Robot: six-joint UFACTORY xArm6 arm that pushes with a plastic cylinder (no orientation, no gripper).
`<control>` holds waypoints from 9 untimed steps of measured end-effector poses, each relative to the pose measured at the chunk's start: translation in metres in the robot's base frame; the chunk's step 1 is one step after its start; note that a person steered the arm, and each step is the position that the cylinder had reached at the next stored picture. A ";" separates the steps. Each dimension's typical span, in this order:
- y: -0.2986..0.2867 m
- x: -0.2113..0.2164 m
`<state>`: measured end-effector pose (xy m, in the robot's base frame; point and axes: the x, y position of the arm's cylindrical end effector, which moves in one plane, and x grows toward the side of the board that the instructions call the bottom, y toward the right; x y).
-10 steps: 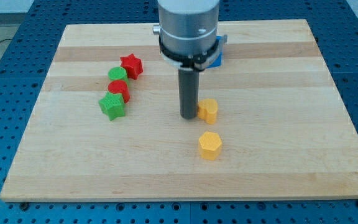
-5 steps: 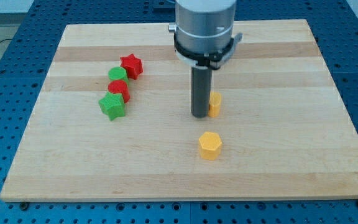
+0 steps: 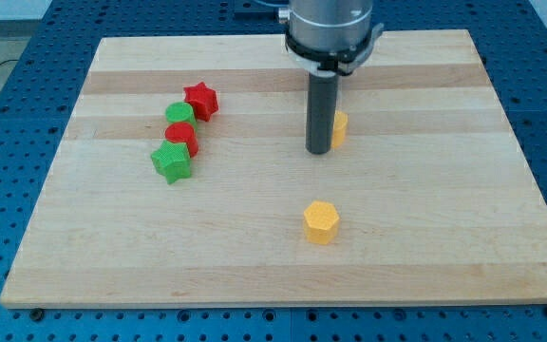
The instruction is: Move the yellow heart below the blue triangle
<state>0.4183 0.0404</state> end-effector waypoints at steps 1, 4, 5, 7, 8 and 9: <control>0.000 0.005; 0.011 -0.013; 0.007 -0.027; 0.024 0.020; 0.045 0.015; 0.044 -0.007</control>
